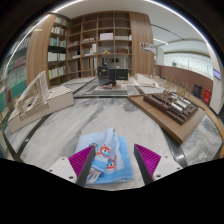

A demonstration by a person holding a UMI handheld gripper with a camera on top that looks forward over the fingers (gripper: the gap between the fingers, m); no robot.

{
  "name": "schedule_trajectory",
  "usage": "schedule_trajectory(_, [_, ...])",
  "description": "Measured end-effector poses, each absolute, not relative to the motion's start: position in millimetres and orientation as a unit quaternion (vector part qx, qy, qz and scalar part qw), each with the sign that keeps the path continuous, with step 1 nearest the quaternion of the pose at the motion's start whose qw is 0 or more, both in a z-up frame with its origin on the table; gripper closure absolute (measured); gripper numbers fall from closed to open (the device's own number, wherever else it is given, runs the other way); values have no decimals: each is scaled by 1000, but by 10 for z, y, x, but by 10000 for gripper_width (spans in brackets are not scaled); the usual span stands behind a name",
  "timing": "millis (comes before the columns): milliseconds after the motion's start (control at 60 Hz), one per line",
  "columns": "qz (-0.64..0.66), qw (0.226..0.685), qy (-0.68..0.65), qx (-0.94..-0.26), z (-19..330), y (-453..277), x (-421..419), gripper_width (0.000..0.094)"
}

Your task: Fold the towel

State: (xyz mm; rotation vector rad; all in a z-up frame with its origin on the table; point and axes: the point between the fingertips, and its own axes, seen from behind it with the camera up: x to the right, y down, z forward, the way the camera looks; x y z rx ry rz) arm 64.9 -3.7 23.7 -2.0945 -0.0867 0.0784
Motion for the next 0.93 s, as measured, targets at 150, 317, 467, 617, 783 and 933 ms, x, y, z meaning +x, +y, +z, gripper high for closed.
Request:
schedule_trajectory(150, [52, 486, -35, -872, 392, -275, 687, 90])
schedule_trajectory(317, [36, 517, -47, -854, 881, -895, 703, 101])
schedule_trajectory(467, [39, 549, -49, -834, 1266, -1576, 586, 100])
schedule_trajectory(617, [25, 572, -62, -817, 1528, -2015, 549, 89])
schedule_trajectory(783, [16, 599, -52, -799, 1756, -2224, 672, 91])
schedule_trajectory(933, [42, 607, -26, -793, 1789, -2323, 657, 100])
